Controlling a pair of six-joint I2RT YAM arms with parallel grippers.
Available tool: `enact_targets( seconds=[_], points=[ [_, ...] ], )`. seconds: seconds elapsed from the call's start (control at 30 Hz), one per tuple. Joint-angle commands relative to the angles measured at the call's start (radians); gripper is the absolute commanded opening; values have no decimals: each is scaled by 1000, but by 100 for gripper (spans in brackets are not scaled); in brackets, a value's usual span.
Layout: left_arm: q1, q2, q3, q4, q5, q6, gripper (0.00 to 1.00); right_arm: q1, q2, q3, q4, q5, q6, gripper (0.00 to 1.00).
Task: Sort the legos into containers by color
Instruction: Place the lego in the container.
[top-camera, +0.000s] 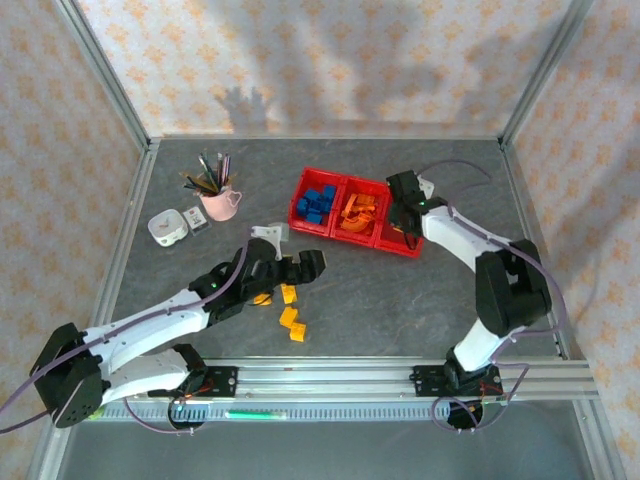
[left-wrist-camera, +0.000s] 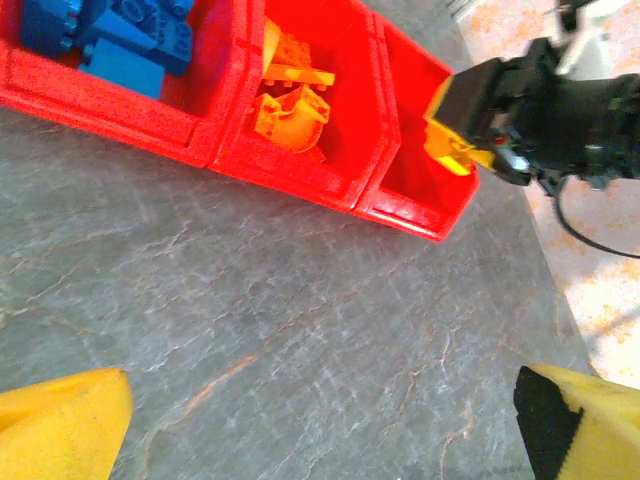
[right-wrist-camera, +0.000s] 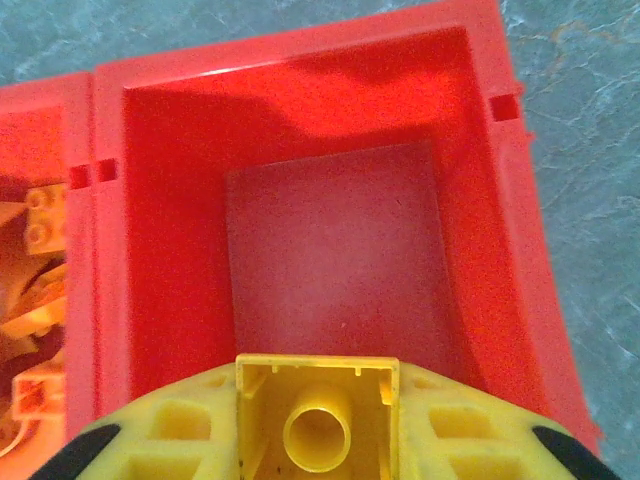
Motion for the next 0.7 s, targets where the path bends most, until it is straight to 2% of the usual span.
enact_targets(
  seconds=[0.0,0.17,0.4,0.67],
  points=[
    [-7,18,42,57,4,25,99,-5,41,56,29,4,-46,34],
    [-7,20,41,57,-7,30,99,-6,34,73,24,7,-52,45],
    [-6,-5,43,32,-32,37,99,5,-69,58,-5,-16,-60,50],
    [-5,-123,6,-70,-112,12,99,194,-149,25,-70,-18,-54,57]
  ],
)
